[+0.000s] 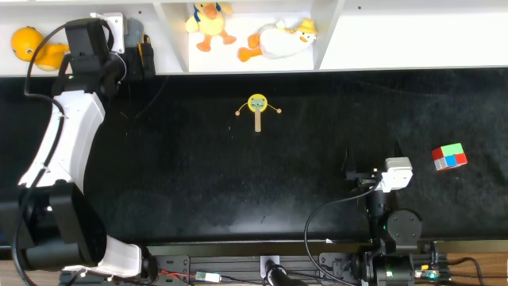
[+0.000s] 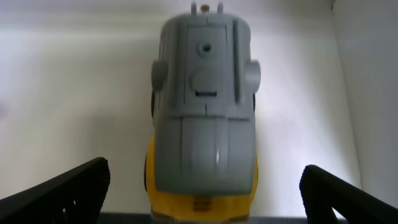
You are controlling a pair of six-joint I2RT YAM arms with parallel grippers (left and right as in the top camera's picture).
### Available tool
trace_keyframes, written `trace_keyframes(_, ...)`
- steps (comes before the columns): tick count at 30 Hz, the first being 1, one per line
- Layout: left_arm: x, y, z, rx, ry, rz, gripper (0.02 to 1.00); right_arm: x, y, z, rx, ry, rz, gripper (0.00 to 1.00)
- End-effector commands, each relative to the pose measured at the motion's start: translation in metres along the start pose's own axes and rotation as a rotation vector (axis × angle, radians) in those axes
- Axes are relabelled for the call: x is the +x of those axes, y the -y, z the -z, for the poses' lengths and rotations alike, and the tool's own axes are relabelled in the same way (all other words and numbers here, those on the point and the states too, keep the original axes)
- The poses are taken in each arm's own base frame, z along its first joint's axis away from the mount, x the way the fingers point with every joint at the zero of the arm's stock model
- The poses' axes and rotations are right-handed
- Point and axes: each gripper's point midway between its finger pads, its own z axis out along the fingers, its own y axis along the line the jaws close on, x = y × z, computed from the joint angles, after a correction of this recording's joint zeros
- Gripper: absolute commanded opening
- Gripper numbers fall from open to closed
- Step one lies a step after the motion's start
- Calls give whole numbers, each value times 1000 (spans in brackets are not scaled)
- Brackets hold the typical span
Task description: Store Toys
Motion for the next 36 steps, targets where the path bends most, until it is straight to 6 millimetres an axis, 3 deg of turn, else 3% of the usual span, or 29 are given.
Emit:
trace_keyframes(1,-11,-1,25,-40,21,-18,996,4,0,0,-3,-2,-5,996)
trace_keyframes(9,32,2,50,-65,-12,-34,998,4,0,0,-3,-2,-5,996)
trace_keyframes(12,64,3,74,-65,0,-28,998,4,0,0,-3,-2,-5,996)
trace_keyframes(19,100,9,120,-44,102,-27,998,4,0,0,-3,-2,-5,996)
trace_keyframes(22,100,11,137,-39,214,0,998,4,0,0,-3,-2,-5,993)
trace_keyframes(29,75,13,181,-25,618,11,998,4,0,0,-3,-2,-5,996)
trace_keyframes(33,88,12,197,-37,762,7,998,4,0,0,-3,-2,-5,996)
trace_keyframes(36,105,8,198,-64,807,-6,996,4,0,0,-3,-2,-5,993)
